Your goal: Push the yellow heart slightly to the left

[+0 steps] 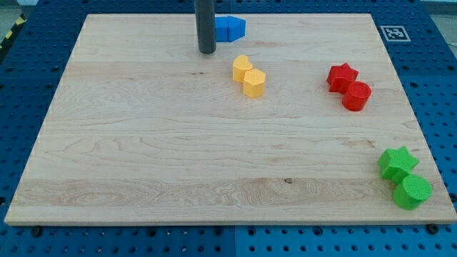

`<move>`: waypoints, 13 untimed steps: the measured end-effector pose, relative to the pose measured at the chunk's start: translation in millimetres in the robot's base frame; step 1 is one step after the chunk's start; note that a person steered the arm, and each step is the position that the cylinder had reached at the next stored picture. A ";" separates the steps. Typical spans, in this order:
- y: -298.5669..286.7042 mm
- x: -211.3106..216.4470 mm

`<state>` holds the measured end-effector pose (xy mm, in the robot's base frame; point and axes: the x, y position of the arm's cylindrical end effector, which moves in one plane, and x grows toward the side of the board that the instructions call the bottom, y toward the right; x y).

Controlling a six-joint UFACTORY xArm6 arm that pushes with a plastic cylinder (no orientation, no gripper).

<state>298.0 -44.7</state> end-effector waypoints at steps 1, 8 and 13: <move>4.9 -4.9; 56.1 -9.3; 80.8 77.2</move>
<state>375.2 36.1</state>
